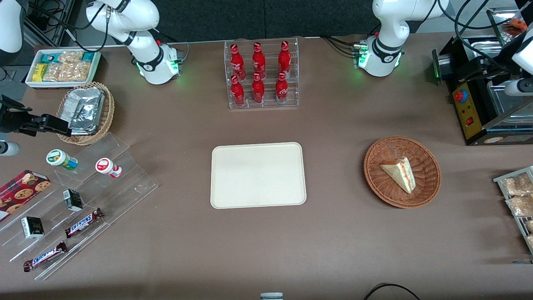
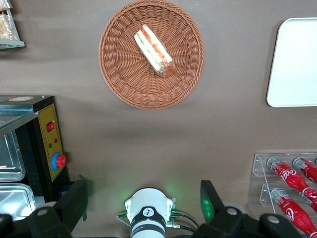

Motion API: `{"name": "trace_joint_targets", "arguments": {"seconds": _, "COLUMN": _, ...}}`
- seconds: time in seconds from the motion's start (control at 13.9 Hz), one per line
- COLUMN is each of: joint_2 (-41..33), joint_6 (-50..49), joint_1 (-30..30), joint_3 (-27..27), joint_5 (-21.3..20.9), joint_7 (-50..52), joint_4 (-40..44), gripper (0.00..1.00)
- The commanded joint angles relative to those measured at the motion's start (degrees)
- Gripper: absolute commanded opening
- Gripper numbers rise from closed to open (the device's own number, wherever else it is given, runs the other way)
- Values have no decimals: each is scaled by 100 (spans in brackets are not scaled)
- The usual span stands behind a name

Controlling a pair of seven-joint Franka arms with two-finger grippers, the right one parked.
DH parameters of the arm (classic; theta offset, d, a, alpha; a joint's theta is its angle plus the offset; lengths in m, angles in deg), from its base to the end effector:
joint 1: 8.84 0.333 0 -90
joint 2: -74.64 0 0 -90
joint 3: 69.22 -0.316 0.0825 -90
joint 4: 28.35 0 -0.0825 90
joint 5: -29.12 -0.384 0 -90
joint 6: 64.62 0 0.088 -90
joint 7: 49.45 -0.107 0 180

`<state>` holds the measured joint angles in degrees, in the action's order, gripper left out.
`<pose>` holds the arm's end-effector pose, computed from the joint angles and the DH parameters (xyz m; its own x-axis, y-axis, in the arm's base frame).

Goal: Place sandwich from basket to tray
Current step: 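Move the left gripper down over the wrapped sandwich in the wicker basket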

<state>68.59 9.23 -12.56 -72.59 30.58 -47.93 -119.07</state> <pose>0.4898 -0.0044 0.6521 0.9820 0.0119 -0.1885 0.0173 -0.9995 0.0266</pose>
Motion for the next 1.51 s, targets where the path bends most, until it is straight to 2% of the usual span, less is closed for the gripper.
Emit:
{"name": "trace_joint_targets", "arguments": {"seconds": 0.0, "joint_2": 25, "joint_6": 25, "joint_1": -111, "joint_3": -84, "joint_5": -75, "joint_7": 7, "joint_4": 36, "gripper": 100}}
{"name": "trace_joint_targets", "arguments": {"seconds": 0.29, "joint_2": 384, "joint_6": 279, "joint_1": -120, "joint_3": -85, "joint_5": -110, "joint_7": 146, "joint_4": 10, "gripper": 100}}
{"name": "trace_joint_targets", "arguments": {"seconds": 0.43, "joint_2": 613, "joint_6": 594, "joint_1": -120, "joint_3": -76, "joint_5": -110, "joint_7": 872, "joint_4": -68, "gripper": 100}}
{"name": "trace_joint_targets", "arguments": {"seconds": 0.65, "joint_2": 632, "joint_6": 1648, "joint_1": -163, "joint_3": -49, "joint_5": -93, "joint_7": 2541, "joint_4": -831, "gripper": 100}}
{"name": "trace_joint_targets", "arguments": {"seconds": 0.86, "joint_2": 597, "joint_6": 2815, "joint_1": -269, "joint_3": -49, "joint_5": -101, "joint_7": 3712, "joint_4": -1805, "gripper": 100}}
{"name": "trace_joint_targets", "arguments": {"seconds": 1.01, "joint_2": 605, "joint_6": 3598, "joint_1": -391, "joint_3": -49, "joint_5": -101, "joint_7": 4292, "joint_4": -2360, "gripper": 100}}
{"name": "trace_joint_targets", "arguments": {"seconds": 1.44, "joint_2": 860, "joint_6": 5253, "joint_1": -462, "joint_3": -49, "joint_5": -119, "joint_7": 4980, "joint_4": -3408, "gripper": 100}}
